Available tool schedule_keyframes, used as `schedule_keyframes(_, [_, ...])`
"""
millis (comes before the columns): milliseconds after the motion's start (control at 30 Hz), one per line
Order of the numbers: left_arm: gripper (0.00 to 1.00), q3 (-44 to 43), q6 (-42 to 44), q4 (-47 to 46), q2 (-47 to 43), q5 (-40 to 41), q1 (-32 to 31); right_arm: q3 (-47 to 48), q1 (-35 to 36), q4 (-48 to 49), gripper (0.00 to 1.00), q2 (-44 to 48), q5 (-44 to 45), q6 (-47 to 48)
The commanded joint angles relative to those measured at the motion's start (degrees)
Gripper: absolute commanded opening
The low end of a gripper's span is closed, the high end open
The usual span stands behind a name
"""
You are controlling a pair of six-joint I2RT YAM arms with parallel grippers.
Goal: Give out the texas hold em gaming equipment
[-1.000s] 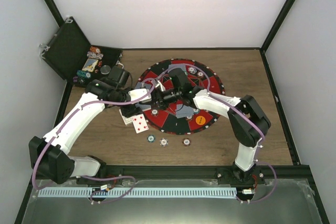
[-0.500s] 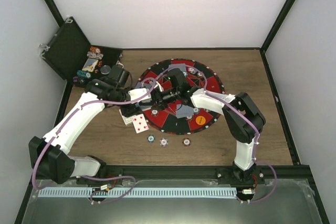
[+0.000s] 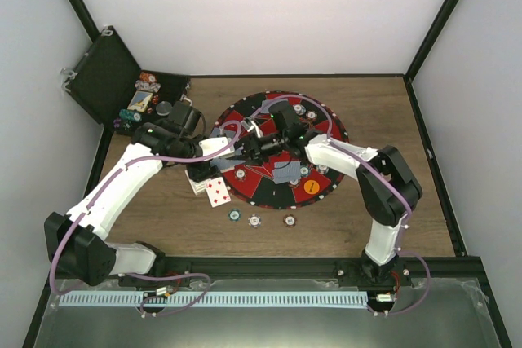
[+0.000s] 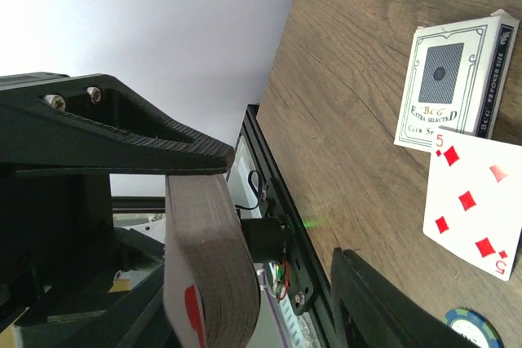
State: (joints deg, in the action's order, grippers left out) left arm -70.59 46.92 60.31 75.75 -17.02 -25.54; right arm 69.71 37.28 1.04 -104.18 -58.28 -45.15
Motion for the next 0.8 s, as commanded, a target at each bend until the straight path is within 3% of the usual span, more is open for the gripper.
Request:
schedule_keyframes(0, [0.04,-2.11,0.67,1.03,-1.3,-2.07,-0.03,-0.89,-1.57,-3.44,0.45,2.52,3.55,1.04])
schedule_keyframes(233, [0.04,-1.78,0.76,0.94,-1.2,-1.88,-0.04,-0.58,-2.08,-6.48,0.35,3.99,4.88,2.99])
schedule_keyframes(500, [0.04,-1.08,0.81,0.23,-0.95,-1.63,-0.03,-0.94,-2.25,-7.36,0.07,5.25,5.28,3.07])
schedule_keyframes(767, [0.04,-0.47,0.75,0.41,-0.94,-0.31,-0.04,-1.71,-4.58,-12.06,0.01,8.23,7.18,6.12])
